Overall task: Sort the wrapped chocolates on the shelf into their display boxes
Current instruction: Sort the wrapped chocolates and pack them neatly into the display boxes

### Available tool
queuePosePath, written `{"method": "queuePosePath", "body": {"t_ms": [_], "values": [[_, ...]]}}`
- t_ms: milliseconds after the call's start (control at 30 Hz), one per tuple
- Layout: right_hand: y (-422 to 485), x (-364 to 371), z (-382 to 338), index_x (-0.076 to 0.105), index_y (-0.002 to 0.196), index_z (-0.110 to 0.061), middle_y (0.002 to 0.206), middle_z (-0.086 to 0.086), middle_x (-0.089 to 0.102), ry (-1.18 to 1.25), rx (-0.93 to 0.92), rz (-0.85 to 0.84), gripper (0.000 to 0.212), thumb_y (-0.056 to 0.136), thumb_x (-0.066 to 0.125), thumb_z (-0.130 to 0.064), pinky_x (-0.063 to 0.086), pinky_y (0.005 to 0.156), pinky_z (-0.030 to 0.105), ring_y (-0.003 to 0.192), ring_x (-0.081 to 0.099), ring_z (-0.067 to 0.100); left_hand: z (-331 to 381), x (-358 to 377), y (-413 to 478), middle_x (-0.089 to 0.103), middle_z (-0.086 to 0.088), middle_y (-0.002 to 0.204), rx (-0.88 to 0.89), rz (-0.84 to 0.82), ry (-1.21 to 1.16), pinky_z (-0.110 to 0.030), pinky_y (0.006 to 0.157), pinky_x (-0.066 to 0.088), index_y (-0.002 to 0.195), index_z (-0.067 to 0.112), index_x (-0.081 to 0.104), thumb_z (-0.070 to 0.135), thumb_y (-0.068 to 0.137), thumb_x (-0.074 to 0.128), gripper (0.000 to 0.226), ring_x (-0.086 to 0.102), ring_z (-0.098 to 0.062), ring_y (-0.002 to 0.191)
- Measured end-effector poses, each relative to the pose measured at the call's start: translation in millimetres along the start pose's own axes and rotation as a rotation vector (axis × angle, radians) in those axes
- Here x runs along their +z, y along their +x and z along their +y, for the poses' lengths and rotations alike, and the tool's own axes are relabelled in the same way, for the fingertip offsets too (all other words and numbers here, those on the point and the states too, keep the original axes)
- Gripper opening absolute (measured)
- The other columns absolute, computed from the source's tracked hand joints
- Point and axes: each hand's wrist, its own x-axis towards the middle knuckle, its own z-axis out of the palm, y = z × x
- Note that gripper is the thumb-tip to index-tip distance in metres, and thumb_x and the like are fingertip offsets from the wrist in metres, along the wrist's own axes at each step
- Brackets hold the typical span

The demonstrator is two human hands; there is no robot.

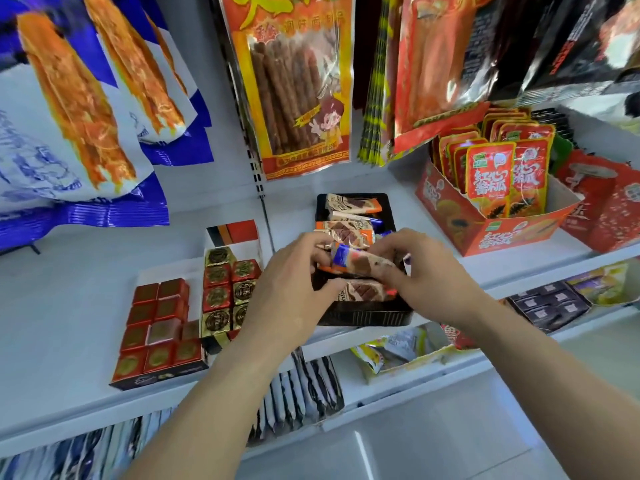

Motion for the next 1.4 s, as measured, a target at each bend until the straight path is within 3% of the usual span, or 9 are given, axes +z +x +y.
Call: {"method": "queuePosePath", "body": {"t_ms": [100,167,333,500,700,1033,1200,1300,1400], "values": [[2,-13,5,0.063,0.087,-0.032,0.083,-0.010,0.062,0.191,0.034,0.187,0.007,0.093,0.067,-0.031,0.046,0.064,0.027,0.074,0.058,0.007,-1,-1,0,0.057,0.019,0.092,0.031,-0.035,0.052,-0.033,0.080,0.048,0.095,0.038,0.058,0.037,0.086,0.070,0.015,0.052,-0.005,0.091],[0,-19,8,0.061,0.088,-0.031,0.080,-0.012,0.063,0.219,0.062,0.220,0.008,0.094,0.066,-0.030,0.045,0.060,0.029,0.071,0.058,0.008,1,-1,-1,0.056,0.019,0.094,0.057,-0.075,0.143,-0.034,0.083,0.047,0.095,0.039,0.063,0.044,0.088,0.065,0.009,0.051,-0.007,0.095],[-6,-20,16,0.063,0.092,-0.030,0.079,-0.011,0.065,0.171,0.112,0.166,0.004,0.094,0.065,-0.027,0.047,0.057,0.031,0.069,0.058,0.010,11,-1,0,0.058,0.019,0.115,0.086,-0.151,0.359,-0.031,0.086,0.042,0.124,0.039,0.061,0.059,0.090,0.053,0.041,0.044,-0.009,0.105],[-12,-23,17,0.064,0.090,-0.030,0.079,-0.014,0.064,0.177,0.110,0.146,0.006,0.093,0.067,-0.025,0.040,0.050,0.017,0.066,0.058,0.010,22,-2,-3,0.062,0.019,0.112,0.089,-0.091,0.448,-0.033,0.088,0.042,0.114,0.040,0.059,0.060,0.090,0.053,0.032,0.050,-0.010,0.105],[-19,-28,18,0.065,0.089,-0.033,0.082,-0.015,0.064,0.189,0.092,0.101,0.009,0.093,0.067,-0.025,0.043,0.053,0.022,0.067,0.058,0.011,21,0,1,0.049,0.018,0.100,0.048,-0.249,0.332,-0.032,0.083,0.042,0.105,0.041,0.056,0.058,0.086,0.058,0.026,0.044,-0.008,0.101],[-24,-32,23,0.066,0.092,-0.035,0.085,-0.016,0.066,0.177,0.089,0.075,0.011,0.095,0.062,-0.025,0.044,0.058,0.021,0.074,0.060,0.008,33,-6,-1,0.055,0.018,0.115,0.059,-0.294,0.451,-0.034,0.087,0.045,0.113,0.037,0.053,0.052,0.094,0.052,0.024,0.046,-0.009,0.109],[-26,-34,21,0.066,0.098,-0.034,0.088,-0.012,0.066,0.230,0.117,0.041,0.011,0.096,0.061,-0.024,0.047,0.050,0.019,0.063,0.067,0.010,30,-3,1,0.052,0.017,0.118,0.079,-0.383,0.423,-0.035,0.092,0.042,0.121,0.038,0.052,0.057,0.092,0.051,0.035,0.043,-0.010,0.113],[-26,-35,19,0.065,0.093,-0.033,0.085,-0.010,0.066,0.196,0.116,0.057,0.007,0.094,0.064,-0.026,0.048,0.050,0.022,0.061,0.066,0.011,26,-2,3,0.049,0.014,0.117,0.059,-0.401,0.383,-0.034,0.093,0.042,0.124,0.037,0.054,0.056,0.093,0.052,0.037,0.041,-0.010,0.116],[-27,-36,19,0.064,0.090,-0.032,0.081,-0.009,0.066,0.184,0.129,0.092,0.005,0.094,0.064,-0.029,0.052,0.059,0.036,0.064,0.065,0.018,27,3,2,0.048,0.013,0.119,0.070,-0.358,0.406,-0.029,0.088,0.038,0.126,0.035,0.055,0.054,0.096,0.047,0.036,0.039,-0.010,0.117]]}}
